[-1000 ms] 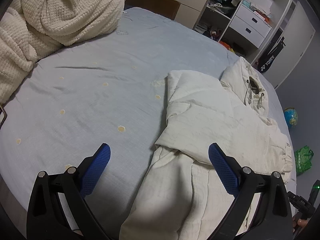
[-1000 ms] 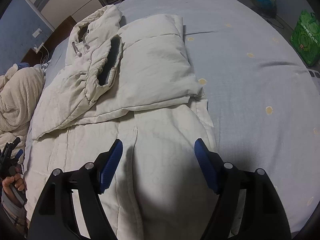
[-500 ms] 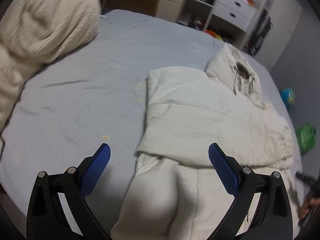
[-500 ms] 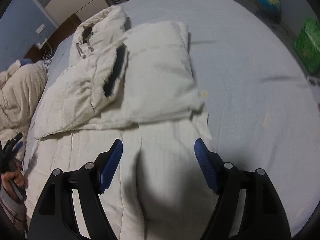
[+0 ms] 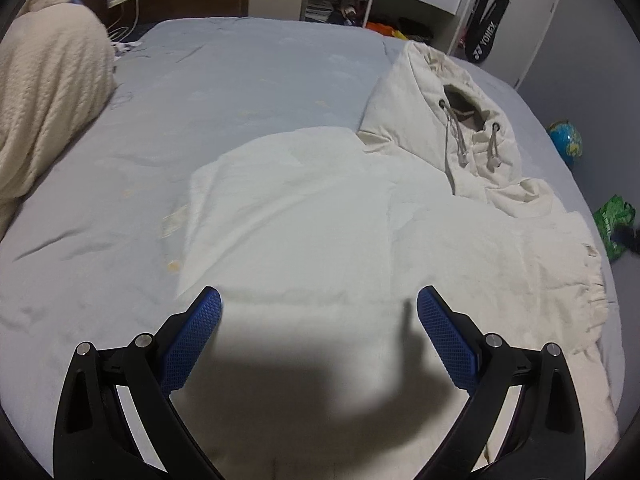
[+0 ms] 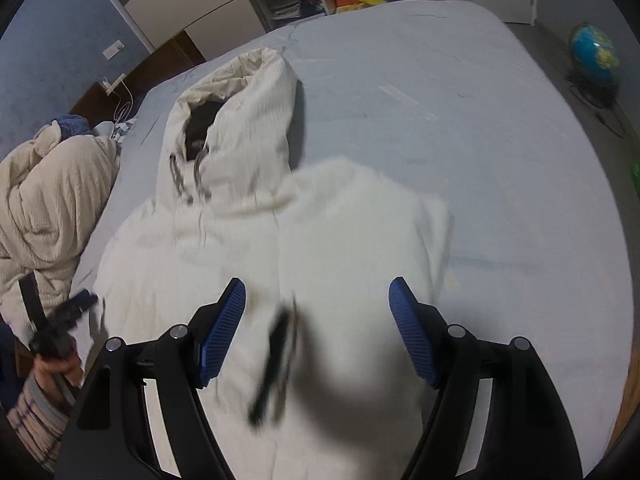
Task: Fold large clothes
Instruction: 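Move the right tool to the white jacket hood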
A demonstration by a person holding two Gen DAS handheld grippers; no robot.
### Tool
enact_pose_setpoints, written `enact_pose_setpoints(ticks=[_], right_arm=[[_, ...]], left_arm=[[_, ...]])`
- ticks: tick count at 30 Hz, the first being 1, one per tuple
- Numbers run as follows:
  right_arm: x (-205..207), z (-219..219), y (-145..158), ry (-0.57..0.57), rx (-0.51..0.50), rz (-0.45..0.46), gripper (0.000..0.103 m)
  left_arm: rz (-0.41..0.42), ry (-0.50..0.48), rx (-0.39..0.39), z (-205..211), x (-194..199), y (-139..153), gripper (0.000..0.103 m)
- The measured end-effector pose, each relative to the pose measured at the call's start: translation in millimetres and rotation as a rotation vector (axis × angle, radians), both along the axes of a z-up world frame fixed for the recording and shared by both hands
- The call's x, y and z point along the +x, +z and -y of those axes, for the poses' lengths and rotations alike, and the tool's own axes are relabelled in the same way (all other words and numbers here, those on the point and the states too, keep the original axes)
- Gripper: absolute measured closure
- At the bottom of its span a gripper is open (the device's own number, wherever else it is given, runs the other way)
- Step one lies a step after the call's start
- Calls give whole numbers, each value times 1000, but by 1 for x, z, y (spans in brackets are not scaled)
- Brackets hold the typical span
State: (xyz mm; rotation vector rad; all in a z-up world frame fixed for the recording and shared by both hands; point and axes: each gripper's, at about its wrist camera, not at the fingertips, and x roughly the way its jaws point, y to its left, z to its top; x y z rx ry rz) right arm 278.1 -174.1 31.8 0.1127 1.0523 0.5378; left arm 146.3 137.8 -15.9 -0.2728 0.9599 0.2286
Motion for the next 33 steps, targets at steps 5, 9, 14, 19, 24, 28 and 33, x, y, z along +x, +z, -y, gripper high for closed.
enact_pose_setpoints(ticks=[5,9,14,19,24,28,33], right_arm=[[67,-51,-11,94,-32,-23,33],[115,-85,-18,128,-4,-36,33],[167,-116,-27,105,83,-59,33],[209,-150,-32,79,149,-56,33],[252,-185,-39,55,170,-86,33],[279,-209,-43,47,158,-101,33],[286,-229,-44,75,80,-63,85]], left_arm=[[21,-12,26,-1,7,-14,6],[91,-13,32,-4,-2,-21,6],[218,62,42,-13,-15,-18,7],[199,91,17,-20,-12,-29,6],[177,80,20,-18,-7,-37,6],[184,81,14,-20,-8,-39,6],[188,81,8,-20,-7,-41,6]])
